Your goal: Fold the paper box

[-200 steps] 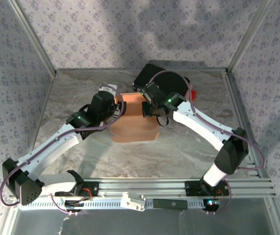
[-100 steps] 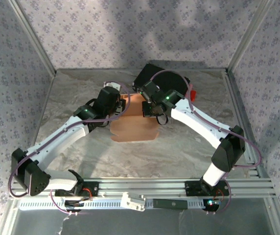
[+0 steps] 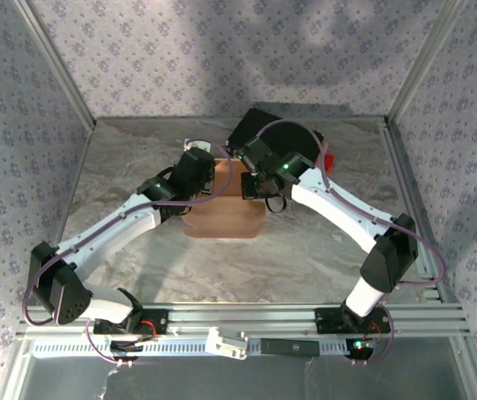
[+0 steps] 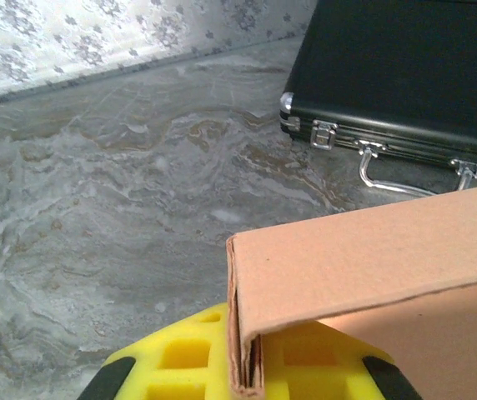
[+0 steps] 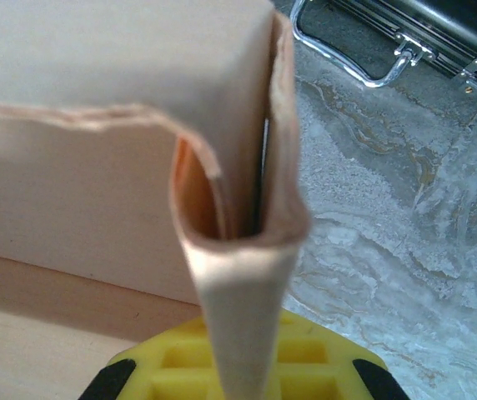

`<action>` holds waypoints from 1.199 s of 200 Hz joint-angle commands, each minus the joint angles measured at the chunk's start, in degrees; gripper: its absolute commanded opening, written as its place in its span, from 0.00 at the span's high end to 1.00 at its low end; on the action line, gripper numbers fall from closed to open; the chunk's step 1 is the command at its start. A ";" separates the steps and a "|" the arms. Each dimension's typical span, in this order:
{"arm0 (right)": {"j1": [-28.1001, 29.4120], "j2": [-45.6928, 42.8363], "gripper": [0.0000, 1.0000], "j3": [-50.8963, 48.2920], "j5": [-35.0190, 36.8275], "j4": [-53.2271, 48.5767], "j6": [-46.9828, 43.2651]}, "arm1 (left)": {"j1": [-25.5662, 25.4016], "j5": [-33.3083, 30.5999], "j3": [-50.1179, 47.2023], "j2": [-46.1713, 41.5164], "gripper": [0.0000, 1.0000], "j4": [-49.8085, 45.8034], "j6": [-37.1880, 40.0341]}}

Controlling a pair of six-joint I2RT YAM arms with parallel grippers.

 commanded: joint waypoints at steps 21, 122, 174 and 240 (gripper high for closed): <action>-0.23 -0.35 1.00 0.96 0.01 -0.15 1.19 | -3.18 -11.91 2.34 2.71 1.00 -3.29 -0.50; -2.32 -0.79 1.00 -2.63 -1.66 2.47 5.32 | -4.29 -0.90 5.11 -3.26 0.37 -7.32 -6.64; -4.07 -1.24 1.00 -4.93 -2.84 4.43 8.71 | -4.26 0.05 10.60 -7.68 0.36 -17.73 -17.79; -9.24 -4.15 1.00 -12.83 -6.75 13.03 20.23 | -16.14 -8.13 5.75 -17.52 0.50 -33.84 -59.91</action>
